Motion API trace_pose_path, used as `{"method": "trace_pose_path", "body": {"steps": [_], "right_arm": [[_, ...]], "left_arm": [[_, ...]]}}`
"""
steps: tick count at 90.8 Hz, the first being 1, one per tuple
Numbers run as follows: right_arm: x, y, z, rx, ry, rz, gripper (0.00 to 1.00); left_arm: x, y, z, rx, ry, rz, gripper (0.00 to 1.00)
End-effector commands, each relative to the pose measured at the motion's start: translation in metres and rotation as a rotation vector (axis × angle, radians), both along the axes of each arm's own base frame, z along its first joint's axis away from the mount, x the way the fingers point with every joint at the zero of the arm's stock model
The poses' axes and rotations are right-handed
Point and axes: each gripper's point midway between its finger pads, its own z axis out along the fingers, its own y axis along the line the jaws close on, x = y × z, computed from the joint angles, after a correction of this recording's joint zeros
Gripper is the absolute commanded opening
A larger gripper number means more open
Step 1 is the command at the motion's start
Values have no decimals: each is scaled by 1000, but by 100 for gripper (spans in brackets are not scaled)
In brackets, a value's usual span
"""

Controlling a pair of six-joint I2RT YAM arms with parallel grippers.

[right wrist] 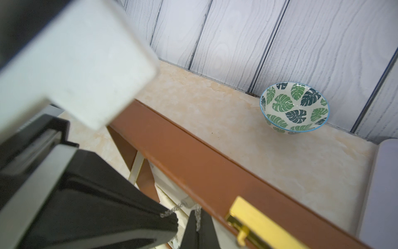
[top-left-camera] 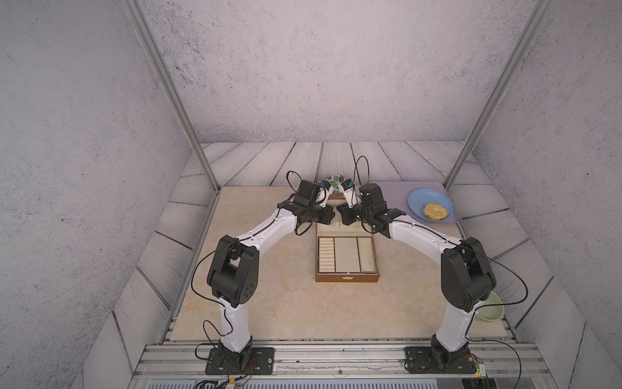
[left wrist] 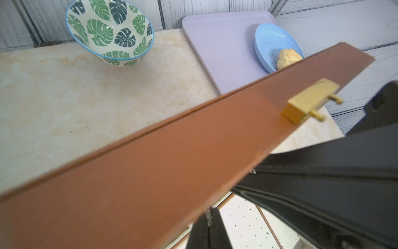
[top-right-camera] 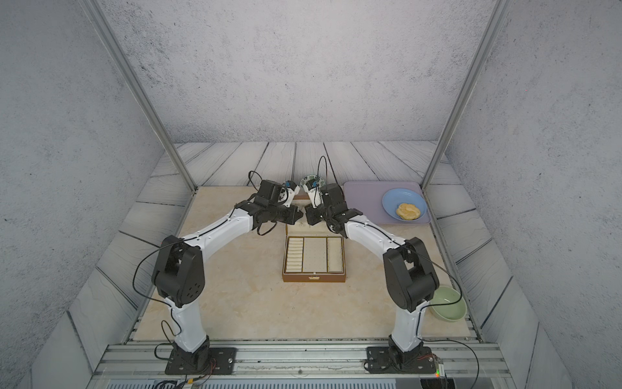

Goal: Put jewelry chain into jewelry box
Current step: Hang the necklace on the jewelry box clasp.

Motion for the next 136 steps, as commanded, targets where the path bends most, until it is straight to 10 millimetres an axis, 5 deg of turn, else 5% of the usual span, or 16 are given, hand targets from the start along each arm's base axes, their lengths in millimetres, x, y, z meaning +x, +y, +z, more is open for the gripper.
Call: {"method": "trace_pose_path", "body": {"steps": [1,56,103,136], "right_arm": [[2,1,-11,2,22,4,0],[4,3,-15,-2,28,6,0],[2,2,-23,-15,45,6,0],[-10,-5,4,8,35,0,23]], "left_arm": [[7,3,-12,24,6,9,1],[15,1,-14,26,-5,20,21],[10,7,14,9,-50,38,23],[-1,18,52,-12,-101,65,25]]}}
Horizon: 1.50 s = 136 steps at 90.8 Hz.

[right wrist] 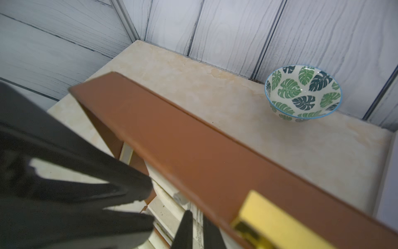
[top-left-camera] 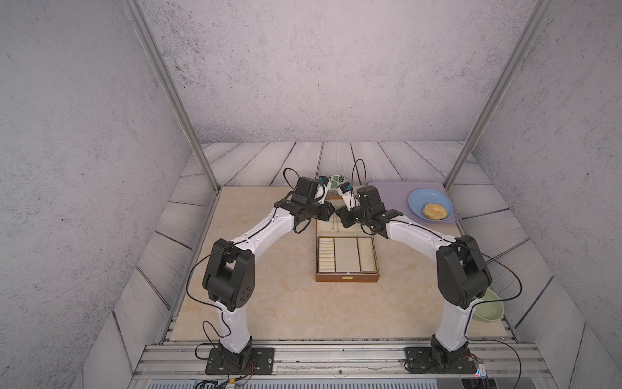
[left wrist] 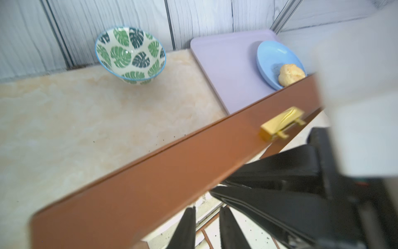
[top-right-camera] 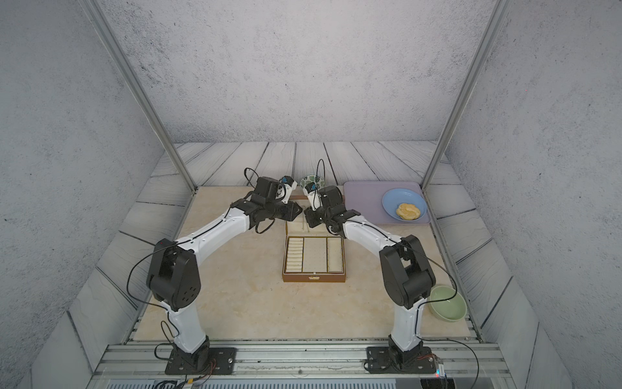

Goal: Put jewelry chain into jewelry box
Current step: Hang the necklace on the jewelry box clasp, then close the fastener on the jewelry box.

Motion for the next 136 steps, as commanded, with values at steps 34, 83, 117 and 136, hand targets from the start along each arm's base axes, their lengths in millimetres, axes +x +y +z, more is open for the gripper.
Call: {"method": "trace_pose_path", "body": {"steps": [34,83,117,136], "right_arm": [[-46,-22,72,24,-87,46,33],[-6,-18,77,-318,-314,200,86],[13,-7,45,-412,-282,281,85],[24,-8,38,-432,-283,248,80]], "left_arm": [[-27,47,41,-13,-20,152,47],[-80,92,-7,-25,86,252,98],[-81,96,-7,2,70,250,98],[-81,96,-9,5,74,251,98]]}}
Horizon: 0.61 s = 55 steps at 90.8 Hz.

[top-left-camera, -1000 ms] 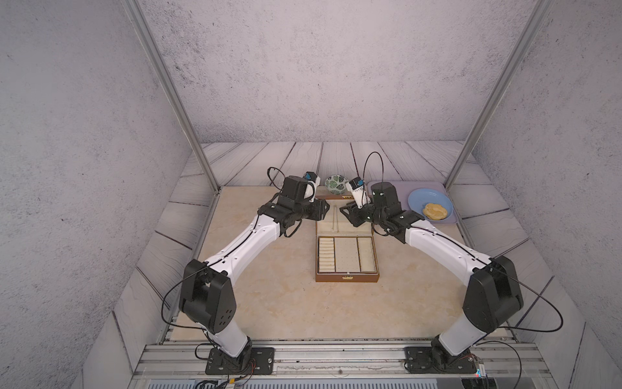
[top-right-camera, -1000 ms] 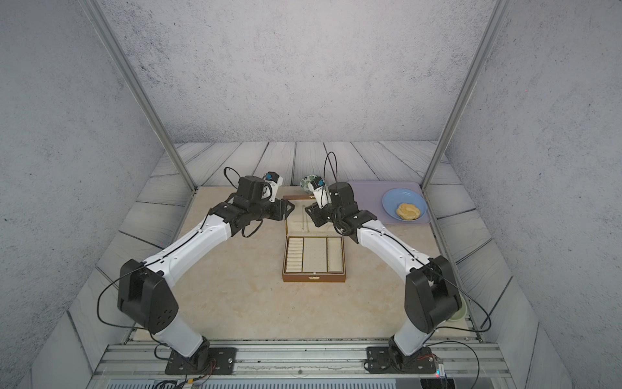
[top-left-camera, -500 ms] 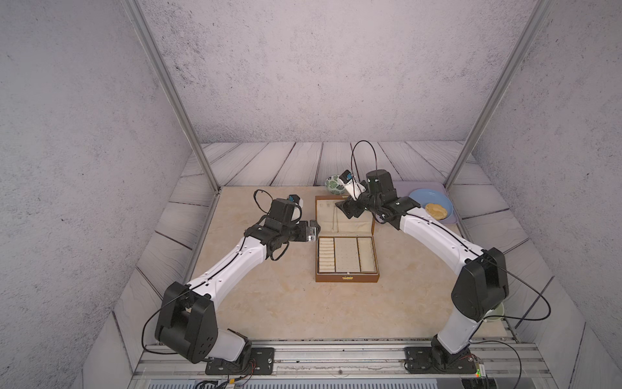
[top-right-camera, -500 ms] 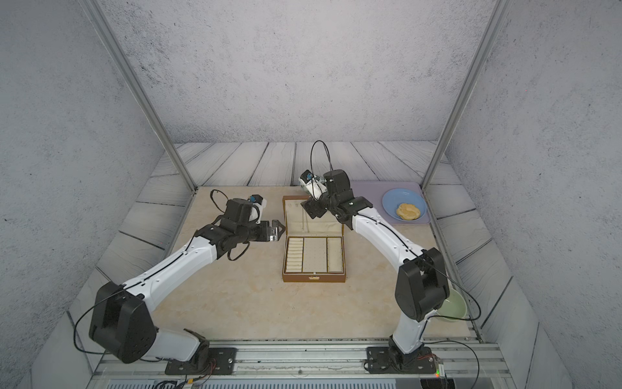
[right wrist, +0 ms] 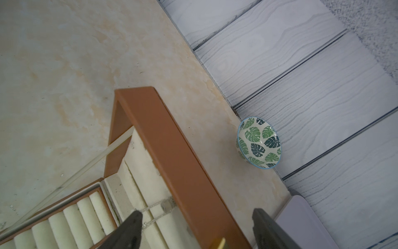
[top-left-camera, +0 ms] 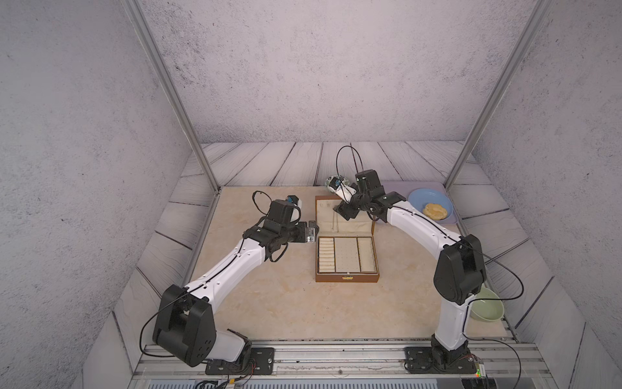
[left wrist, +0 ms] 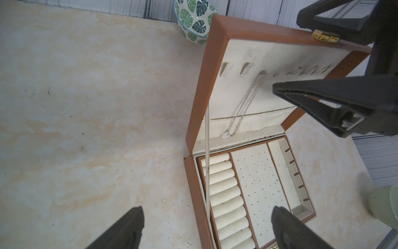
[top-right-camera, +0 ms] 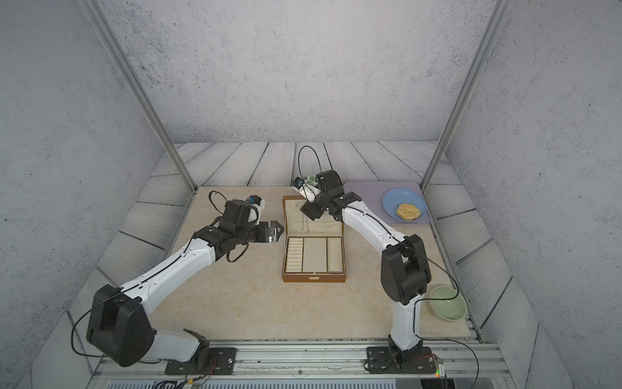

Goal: Put jewelry chain into jewelry box
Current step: Close the fastener on the jewelry box.

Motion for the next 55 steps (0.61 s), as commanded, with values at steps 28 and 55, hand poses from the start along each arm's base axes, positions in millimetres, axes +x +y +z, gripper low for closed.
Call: {"method": "trace_pose_path", "body": {"steps": [28,55], "right_arm": [[18,-3,-8,-23,-16,-57,77],[27,-7,-7,-21,-32,-109,62]], "left_arm": [[1,1,3,7,-18,-4,98],[2,2,1,11,-14,-1,98]]}}
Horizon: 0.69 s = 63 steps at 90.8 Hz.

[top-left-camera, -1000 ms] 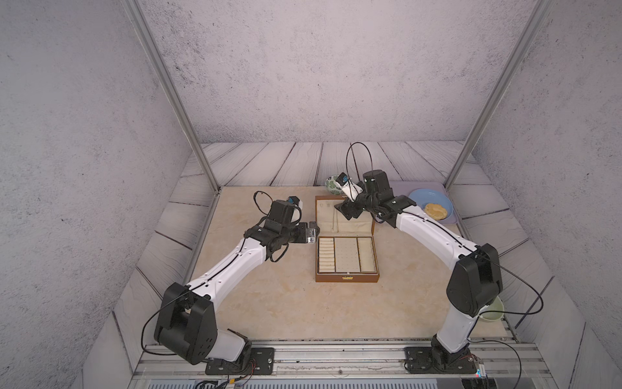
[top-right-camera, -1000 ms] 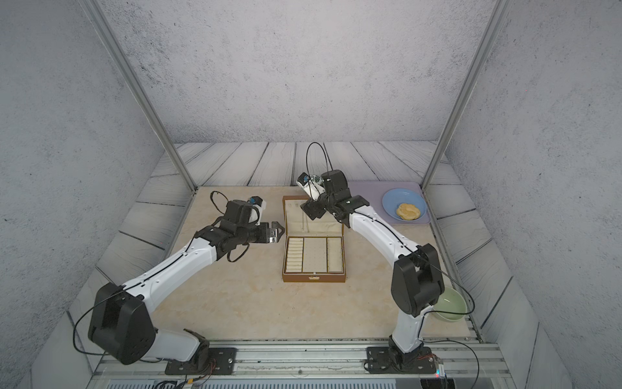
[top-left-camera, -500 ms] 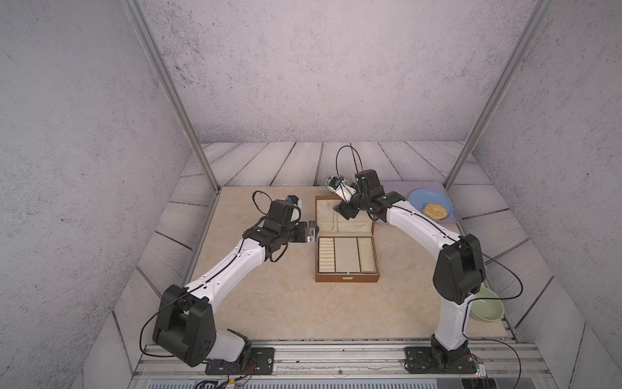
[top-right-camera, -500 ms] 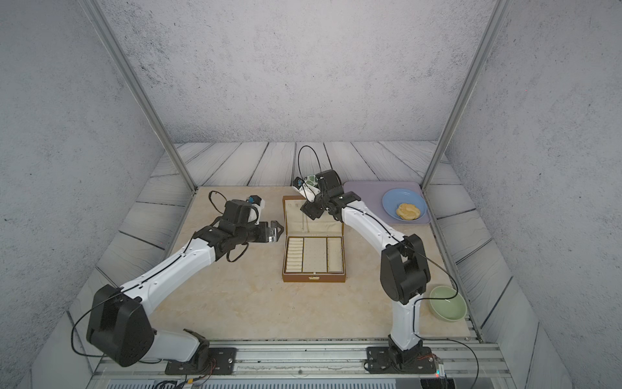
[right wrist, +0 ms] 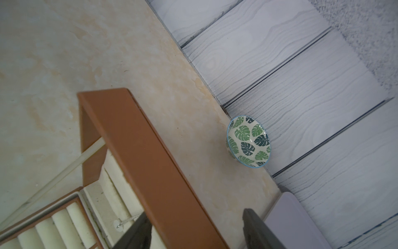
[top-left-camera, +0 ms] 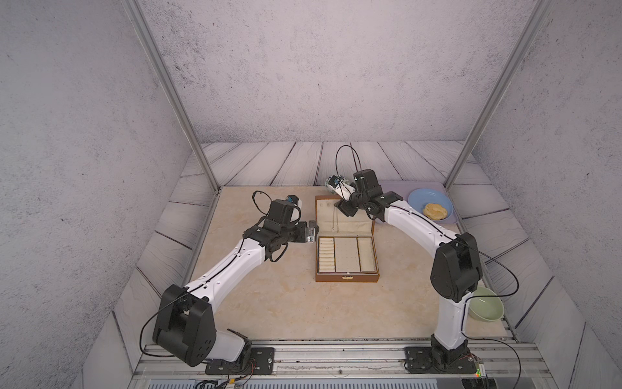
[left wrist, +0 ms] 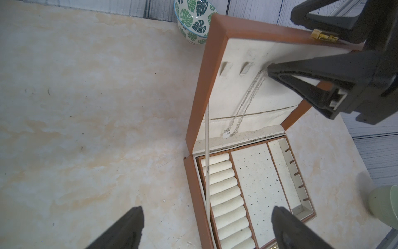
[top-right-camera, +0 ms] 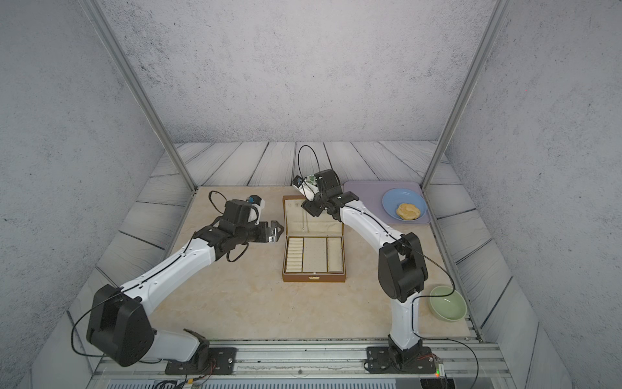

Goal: Put jewelry chain into jewelry box
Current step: Close the fastener on the jewelry box.

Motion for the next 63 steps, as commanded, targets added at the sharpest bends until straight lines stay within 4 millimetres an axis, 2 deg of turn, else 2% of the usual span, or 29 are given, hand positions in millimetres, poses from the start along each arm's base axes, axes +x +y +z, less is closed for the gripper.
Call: {"method": "trace_pose_path", "body": {"steps": [1,38,48,63], "right_arm": [[10,-3,-6,-5,4,-49,61],[9,-2,-10,13,17,-73,58],[7,-5,5,48,-4,-97,60],[-3,-21,42,136,-47,-193,61]], "left_arm": [[2,2,1,10,-14,-2,98],[3,2,1,11,-11,-1,98],[3,1,0,9,-8,-3,98],[4,2,-4,12,3,8,98]]}}
